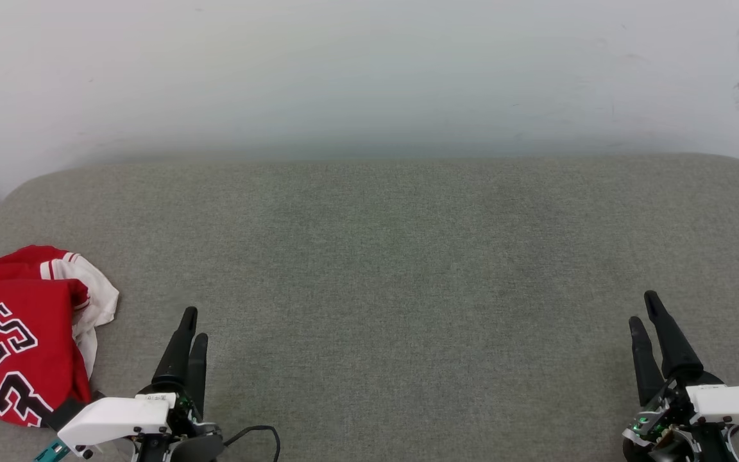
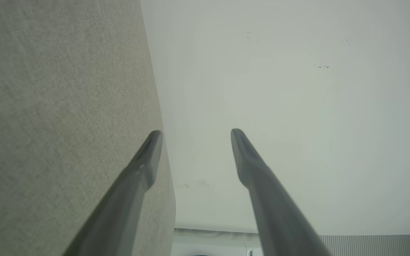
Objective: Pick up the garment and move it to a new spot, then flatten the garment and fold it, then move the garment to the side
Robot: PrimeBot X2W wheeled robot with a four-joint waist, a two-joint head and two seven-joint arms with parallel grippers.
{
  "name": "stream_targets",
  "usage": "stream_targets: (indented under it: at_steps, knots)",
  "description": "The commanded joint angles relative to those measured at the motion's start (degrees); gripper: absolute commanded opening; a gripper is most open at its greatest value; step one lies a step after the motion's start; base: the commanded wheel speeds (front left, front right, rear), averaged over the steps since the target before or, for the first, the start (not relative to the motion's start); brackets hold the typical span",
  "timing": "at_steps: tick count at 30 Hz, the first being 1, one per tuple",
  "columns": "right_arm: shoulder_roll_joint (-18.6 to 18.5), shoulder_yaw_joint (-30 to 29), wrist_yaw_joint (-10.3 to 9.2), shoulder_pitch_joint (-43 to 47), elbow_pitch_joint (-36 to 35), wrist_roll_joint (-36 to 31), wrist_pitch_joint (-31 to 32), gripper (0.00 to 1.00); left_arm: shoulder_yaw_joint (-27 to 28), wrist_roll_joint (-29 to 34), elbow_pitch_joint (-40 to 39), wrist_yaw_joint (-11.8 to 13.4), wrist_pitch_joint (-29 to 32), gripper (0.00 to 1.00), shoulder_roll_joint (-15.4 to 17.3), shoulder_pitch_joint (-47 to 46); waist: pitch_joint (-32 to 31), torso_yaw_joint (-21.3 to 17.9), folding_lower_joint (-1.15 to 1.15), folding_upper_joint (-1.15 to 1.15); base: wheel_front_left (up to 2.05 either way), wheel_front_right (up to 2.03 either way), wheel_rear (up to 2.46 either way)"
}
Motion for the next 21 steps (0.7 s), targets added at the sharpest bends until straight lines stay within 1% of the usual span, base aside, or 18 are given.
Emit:
stream_targets:
  at_steps: [1,9,13,17,21]
  knots:
    - [-0.1,0.3,0.02,-0.6,-1.6,-0.5,-0.7,1.00,-0.8,0.6,-1.4,0.0,-0.6,1.00,0.2,-1.5,0.0,0.0,0.00,0.00,0.00,0.00,0.00]
    - [-0.1,1.1,0.02,0.0,-3.0,-2.3,-2.8,1.00,-3.5,3.0,-2.8,0.0,-3.0,1.00,0.9,-2.0,0.0,0.1,0.00,0.00,0.00,0.00,0.00]
    - [-0.1,1.5,0.03,0.3,-3.8,-3.8,-3.9,1.00,-4.1,5.5,-3.9,0.0,-4.0,1.00,1.0,-2.0,0.0,0.2,0.00,0.00,0.00,0.00,0.00]
    - [-0.1,1.8,0.03,0.4,-4.7,-7.0,-4.8,1.00,-4.5,9.0,-4.8,0.0,-5.0,1.00,1.1,-2.0,0.0,0.4,0.00,0.00,0.00,0.00,0.00]
    - [-0.1,2.2,0.03,0.6,-5.6,-12.6,-5.8,1.00,-5.3,14.0,-5.0,0.0,-5.9,1.00,1.4,-2.0,-0.1,0.5,0.00,0.00,0.00,0.00,0.00]
